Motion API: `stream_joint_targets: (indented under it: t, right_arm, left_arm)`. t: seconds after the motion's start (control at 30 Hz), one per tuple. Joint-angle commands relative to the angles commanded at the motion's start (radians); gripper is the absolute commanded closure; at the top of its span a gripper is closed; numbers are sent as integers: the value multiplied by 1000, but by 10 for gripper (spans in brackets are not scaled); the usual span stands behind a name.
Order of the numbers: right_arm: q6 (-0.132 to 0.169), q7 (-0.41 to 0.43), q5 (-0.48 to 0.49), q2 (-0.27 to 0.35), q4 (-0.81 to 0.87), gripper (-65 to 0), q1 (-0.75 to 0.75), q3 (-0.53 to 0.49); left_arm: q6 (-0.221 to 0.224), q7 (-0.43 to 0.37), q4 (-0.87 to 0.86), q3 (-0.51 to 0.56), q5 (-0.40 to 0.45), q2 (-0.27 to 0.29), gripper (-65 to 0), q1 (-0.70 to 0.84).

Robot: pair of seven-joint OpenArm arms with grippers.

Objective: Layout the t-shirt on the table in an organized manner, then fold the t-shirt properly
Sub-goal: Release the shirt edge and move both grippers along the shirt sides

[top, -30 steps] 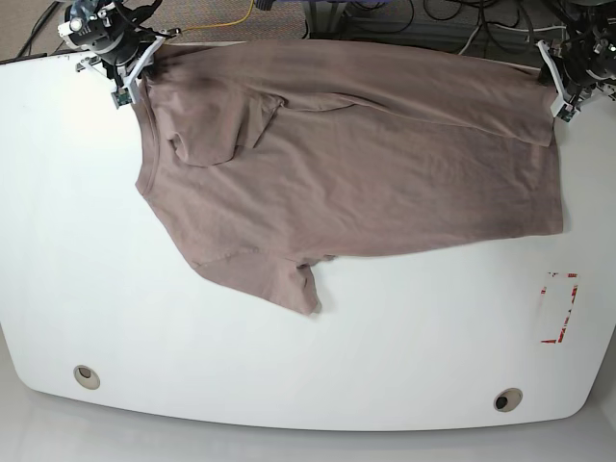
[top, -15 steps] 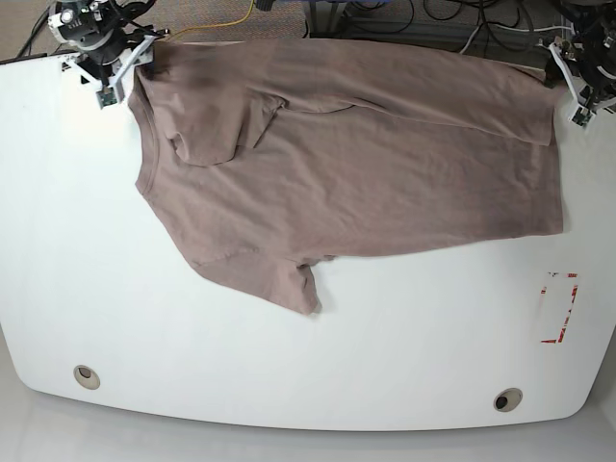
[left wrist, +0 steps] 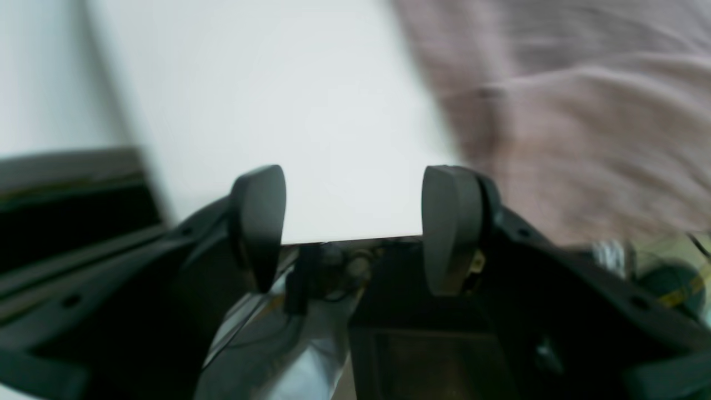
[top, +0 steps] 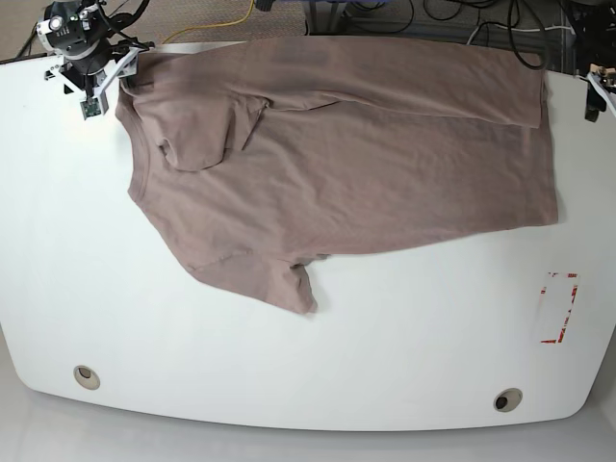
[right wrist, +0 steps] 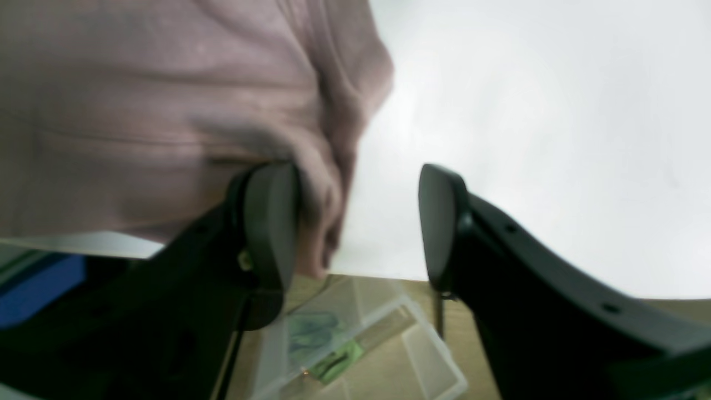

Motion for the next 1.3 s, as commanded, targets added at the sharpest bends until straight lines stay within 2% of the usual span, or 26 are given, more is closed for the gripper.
stream_joint_targets:
  t: [0.1, 0.33, 0.5, 0.63, 0.77, 1.0, 1.1, 1.23, 1.3]
  right_arm:
    - [0, -3, 0, -2, 0, -333, 21, -3]
    - [0, -61, 0, 2, -2, -333, 60, -3]
    - [0, -61, -2, -2, -2, -333, 78, -3]
    - [0, -61, -2, -2, -2, -331, 81, -3]
    - [0, -60, -2, 3, -3, -330, 86, 0]
    - [0, -60, -37, -5, -25, -330, 219, 0]
    - [0, -60, -35, -35, -40, -330, 290, -5]
    - [0, -60, -35, -55, -48, -330, 394, -35]
    - [0, -60, -37, -54, -77, -330, 436, -100]
  left_arm:
    - [0, 3, -2, 17, 37, -2, -361, -69]
    - [0, 38, -5, 141, 192, 12, -361, -244]
    - [0, 37, -5, 222, 304, 77, -361, -299]
    - [0, 35, -12, 264, 354, 118, -361, -302]
    - [0, 34, -17, 276, 376, 149, -361, -302]
    - [0, 34, -18, 276, 374, 166, -361, -295]
    - [0, 31, -21, 269, 374, 170, -360, -281]
    - [0, -55, -64, 247, 374, 173, -360, -244]
    - [0, -112, -135, 245, 374, 173, -360, -227]
